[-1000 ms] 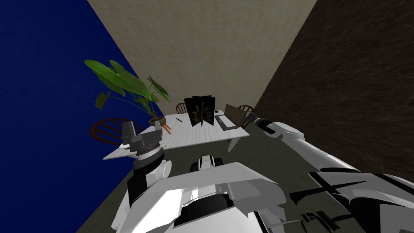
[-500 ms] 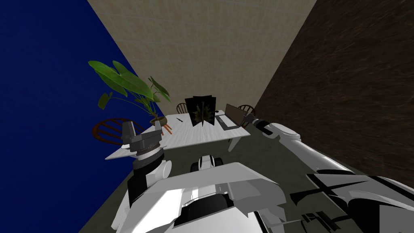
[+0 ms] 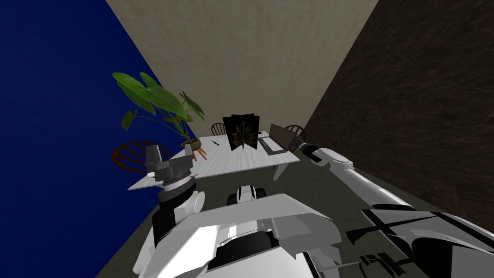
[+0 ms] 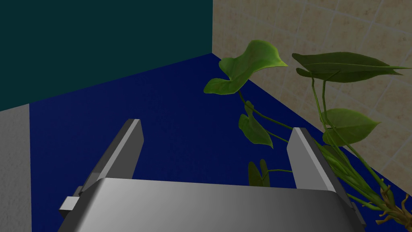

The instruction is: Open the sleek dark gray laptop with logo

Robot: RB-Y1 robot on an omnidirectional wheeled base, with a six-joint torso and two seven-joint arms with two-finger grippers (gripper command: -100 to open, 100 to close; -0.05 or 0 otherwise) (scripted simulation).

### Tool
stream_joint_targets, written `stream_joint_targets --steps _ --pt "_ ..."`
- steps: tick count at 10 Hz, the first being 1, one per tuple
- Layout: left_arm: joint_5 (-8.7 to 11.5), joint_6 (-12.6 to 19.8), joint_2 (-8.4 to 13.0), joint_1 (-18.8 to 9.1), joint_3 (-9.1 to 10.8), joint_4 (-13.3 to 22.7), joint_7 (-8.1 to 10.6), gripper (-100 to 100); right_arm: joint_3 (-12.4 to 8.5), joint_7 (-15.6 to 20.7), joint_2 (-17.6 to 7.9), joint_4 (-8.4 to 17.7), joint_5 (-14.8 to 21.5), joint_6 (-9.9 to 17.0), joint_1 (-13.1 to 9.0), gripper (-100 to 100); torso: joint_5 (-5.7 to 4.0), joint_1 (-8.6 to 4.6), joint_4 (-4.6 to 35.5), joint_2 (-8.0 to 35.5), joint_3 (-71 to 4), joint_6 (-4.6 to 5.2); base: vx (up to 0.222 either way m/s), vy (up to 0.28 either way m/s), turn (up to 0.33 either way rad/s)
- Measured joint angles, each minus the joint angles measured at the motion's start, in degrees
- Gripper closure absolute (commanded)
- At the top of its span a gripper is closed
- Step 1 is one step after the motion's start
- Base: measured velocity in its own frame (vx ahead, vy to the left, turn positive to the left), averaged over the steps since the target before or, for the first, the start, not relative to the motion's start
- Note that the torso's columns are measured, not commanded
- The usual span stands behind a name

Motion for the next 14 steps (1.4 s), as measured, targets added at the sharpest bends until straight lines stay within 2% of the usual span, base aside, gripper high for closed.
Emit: stream_joint_targets --steps 4,5,14 --pt "0.00 0.00 0.00 0.00 0.00 0.00 0.00 0 -0.08 6.13 2.57 -2.86 3.57 1.82 0.46 100 0.01 -0.03 0.00 -0.01 -0.01 0.00 -0.001 0.044 -0.004" --pt "0.00 0.00 0.00 0.00 0.00 0.00 0.00 0 -0.08 6.34 2.61 -2.91 3.61 1.88 0.47 -100 -0.03 -0.11 0.00 -0.01 -0.01 0.00 -0.006 -0.026 0.033" --pt "0.00 0.00 0.01 0.00 0.01 0.00 0.00 0 0.92 -3.11 -2.98 0.91 -1.56 0.78 -0.65 -100 0.00 -0.02 -0.01 -0.02 -0.01 0.00 -0.008 -0.054 0.027"
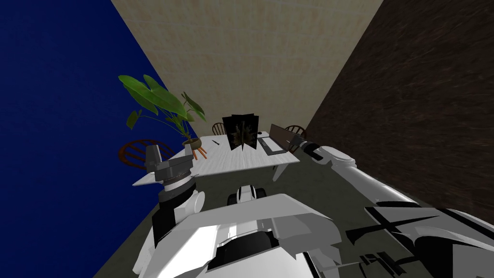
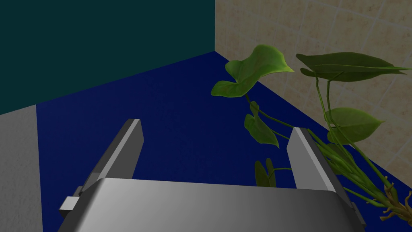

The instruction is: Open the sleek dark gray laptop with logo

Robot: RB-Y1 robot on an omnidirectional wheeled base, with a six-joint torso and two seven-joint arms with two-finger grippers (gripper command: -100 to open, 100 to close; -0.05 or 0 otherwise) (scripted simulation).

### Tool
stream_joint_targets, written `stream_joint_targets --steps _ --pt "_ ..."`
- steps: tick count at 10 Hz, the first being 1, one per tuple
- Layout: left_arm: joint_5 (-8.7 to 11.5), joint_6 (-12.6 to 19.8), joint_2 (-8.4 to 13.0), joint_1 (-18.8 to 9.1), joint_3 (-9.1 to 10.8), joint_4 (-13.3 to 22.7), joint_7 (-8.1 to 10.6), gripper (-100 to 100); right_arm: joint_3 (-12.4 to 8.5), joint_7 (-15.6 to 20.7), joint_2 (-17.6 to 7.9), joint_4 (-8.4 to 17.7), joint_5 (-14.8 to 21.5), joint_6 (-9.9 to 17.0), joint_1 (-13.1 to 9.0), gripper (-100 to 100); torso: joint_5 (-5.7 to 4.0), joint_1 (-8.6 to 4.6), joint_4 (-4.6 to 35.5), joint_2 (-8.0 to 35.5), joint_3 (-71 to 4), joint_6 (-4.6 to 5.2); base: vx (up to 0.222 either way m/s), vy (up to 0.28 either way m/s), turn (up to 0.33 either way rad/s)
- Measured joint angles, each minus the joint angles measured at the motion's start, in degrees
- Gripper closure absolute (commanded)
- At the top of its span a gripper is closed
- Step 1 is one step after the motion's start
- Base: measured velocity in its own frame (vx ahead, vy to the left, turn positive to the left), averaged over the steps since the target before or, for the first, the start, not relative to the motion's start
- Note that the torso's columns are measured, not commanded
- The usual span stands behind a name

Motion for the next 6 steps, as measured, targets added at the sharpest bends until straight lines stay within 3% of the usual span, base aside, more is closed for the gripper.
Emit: stream_joint_targets --steps 6 --pt "0.00 0.00 0.00 0.00 0.00 0.00 0.00 0 0.68 -6.18 -3.55 2.57 -3.32 -0.74 -0.84 -100 0.01 0.04 0.01 0.02 0.02 0.01 -0.011 -0.049 0.024"
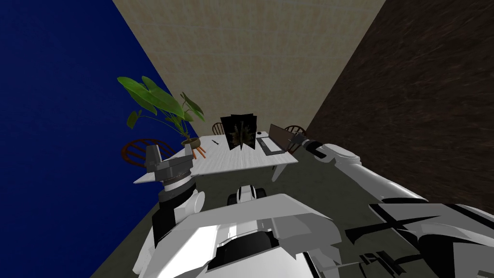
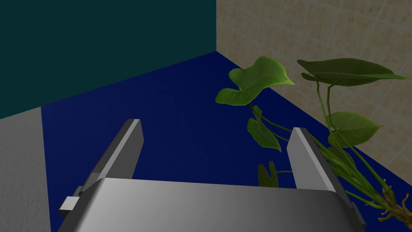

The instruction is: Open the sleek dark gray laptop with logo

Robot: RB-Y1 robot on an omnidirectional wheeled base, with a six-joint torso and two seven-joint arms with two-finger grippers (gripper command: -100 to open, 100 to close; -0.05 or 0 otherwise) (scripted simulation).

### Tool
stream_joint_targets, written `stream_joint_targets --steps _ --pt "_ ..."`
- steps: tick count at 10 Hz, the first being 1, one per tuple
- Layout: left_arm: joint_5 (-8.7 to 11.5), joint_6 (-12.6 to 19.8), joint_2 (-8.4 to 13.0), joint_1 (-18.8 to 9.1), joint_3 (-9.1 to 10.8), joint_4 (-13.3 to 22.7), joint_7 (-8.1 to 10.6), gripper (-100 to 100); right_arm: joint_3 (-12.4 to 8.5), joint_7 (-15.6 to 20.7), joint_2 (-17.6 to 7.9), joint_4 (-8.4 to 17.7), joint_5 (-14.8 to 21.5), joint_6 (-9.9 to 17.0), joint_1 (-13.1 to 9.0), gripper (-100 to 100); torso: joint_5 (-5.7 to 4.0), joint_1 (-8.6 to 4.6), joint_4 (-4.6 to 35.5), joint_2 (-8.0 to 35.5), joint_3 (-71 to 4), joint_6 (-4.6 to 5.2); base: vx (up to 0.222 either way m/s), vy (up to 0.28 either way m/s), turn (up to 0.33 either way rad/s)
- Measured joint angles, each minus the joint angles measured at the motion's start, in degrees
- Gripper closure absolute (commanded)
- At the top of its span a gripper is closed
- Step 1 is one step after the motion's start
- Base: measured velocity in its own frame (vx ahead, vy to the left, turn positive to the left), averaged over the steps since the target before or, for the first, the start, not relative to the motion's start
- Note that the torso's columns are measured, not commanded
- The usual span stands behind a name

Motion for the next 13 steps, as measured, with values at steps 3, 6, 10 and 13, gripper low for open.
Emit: stream_joint_targets --steps 3,6,10,13 --pt "0.00 0.00 0.00 0.00 0.00 0.00 0.00 0 0.32 -3.44 -2.12 1.15 -1.85 -0.26 -0.25 -100 -0.01 -0.03 0.00 -0.01 -0.01 0.00 -0.007 -0.052 0.029" --pt "0.00 0.00 0.00 0.00 0.00 0.00 0.00 0 0.27 -4.77 -2.88 1.29 -2.51 -0.30 -0.08 100 0.04 0.10 -0.01 -0.02 -0.01 -0.01 -0.002 -0.010 0.002" --pt "0.00 0.00 -0.01 0.00 -0.01 0.00 0.00 0 -0.03 -1.26 -2.04 -0.26 0.01 1.36 -0.16 100 -0.19 0.16 -0.25 -0.12 -0.04 -0.16 -0.002 0.052 0.000" --pt "0.00 0.00 -0.01 0.00 -0.01 0.00 0.00 0 -0.03 3.74 -0.08 -2.36 3.33 2.96 0.20 100 -0.26 -0.11 -0.29 -0.26 -0.14 -0.13 -0.007 0.076 0.014"
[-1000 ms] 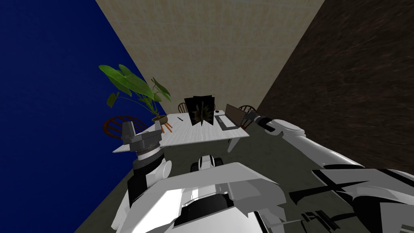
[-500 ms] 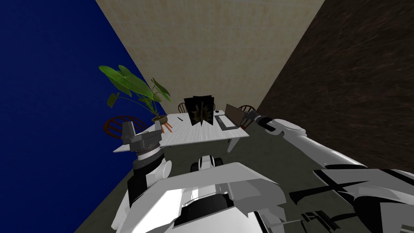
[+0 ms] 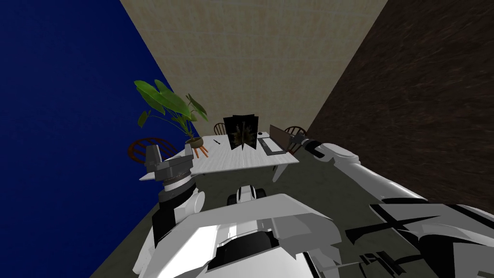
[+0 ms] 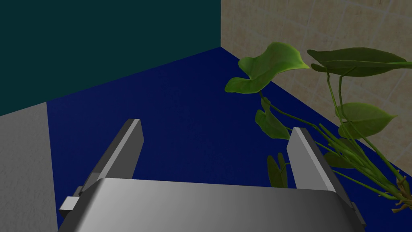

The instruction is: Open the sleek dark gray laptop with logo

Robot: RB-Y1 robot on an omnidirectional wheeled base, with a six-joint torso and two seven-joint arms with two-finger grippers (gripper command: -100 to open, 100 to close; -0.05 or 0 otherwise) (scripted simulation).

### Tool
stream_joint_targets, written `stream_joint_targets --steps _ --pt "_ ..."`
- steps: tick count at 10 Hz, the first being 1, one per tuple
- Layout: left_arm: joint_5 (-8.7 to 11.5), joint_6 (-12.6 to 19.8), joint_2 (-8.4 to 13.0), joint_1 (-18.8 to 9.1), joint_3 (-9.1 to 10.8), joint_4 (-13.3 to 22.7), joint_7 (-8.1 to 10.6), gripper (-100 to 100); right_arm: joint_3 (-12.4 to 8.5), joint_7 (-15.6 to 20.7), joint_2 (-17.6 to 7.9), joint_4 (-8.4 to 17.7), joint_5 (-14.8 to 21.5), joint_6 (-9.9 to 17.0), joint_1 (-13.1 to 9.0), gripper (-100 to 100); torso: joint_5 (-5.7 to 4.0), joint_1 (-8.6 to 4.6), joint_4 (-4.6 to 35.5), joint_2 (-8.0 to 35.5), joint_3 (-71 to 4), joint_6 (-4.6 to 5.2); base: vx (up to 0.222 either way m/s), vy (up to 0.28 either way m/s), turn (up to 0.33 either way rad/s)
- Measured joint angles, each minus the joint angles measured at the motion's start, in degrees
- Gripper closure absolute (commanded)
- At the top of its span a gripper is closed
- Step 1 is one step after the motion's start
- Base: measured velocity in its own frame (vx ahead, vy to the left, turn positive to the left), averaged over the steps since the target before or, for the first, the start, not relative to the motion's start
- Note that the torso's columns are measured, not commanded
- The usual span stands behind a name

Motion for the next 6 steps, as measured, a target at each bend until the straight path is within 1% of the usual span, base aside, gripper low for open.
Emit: stream_joint_targets --steps 2,4,5,6 --pt "0.00 0.00 0.00 0.00 0.00 0.00 0.00 0 0.35 3.13 1.02 -1.71 2.17 1.25 0.38 100 0.07 -0.05 0.08 0.02 0.00 0.08 -0.018 0.096 0.011" --pt "0.00 0.00 0.00 0.00 0.00 0.00 0.00 0 0.62 6.37 2.25 -2.76 4.37 2.17 0.46 100 0.16 -0.14 0.20 0.08 0.03 0.13 -0.004 0.056 0.007" --pt "0.00 0.00 0.01 0.00 0.01 0.00 0.00 0 0.69 6.75 2.36 -2.83 4.50 2.21 0.51 100 0.21 -0.17 0.28 0.16 0.07 0.16 -0.002 0.014 0.013" --pt "0.00 0.00 0.01 0.00 0.01 0.00 0.00 0 0.66 7.76 3.19 -3.28 5.29 2.39 0.72 100 0.16 -0.15 0.24 0.18 0.09 0.12 -0.005 0.009 0.013"
